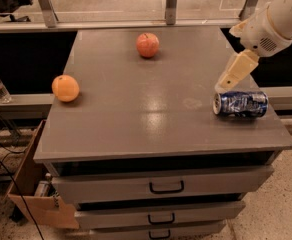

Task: Pick apple

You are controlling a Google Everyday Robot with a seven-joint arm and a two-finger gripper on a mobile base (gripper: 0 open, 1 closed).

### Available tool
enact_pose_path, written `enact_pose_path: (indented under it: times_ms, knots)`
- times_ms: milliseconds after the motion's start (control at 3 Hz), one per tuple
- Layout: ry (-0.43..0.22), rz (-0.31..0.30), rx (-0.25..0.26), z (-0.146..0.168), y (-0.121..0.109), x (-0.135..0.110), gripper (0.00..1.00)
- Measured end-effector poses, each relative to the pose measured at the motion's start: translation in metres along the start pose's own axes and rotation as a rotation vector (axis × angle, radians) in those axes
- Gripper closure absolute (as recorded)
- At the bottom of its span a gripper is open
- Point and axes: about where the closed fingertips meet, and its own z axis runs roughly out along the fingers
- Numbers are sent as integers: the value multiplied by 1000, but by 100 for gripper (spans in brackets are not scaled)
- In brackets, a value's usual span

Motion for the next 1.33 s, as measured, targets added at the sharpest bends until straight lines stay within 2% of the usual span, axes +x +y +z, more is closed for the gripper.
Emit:
enact_pose_path:
  times_ms: [333, 667, 1333]
  knots:
    - [-81, 33, 39, 49, -34, -14, 0]
    - [-184, 71, 45, 103, -56, -40, 0]
    - [-409, 205, -37, 194, -63, -104, 0]
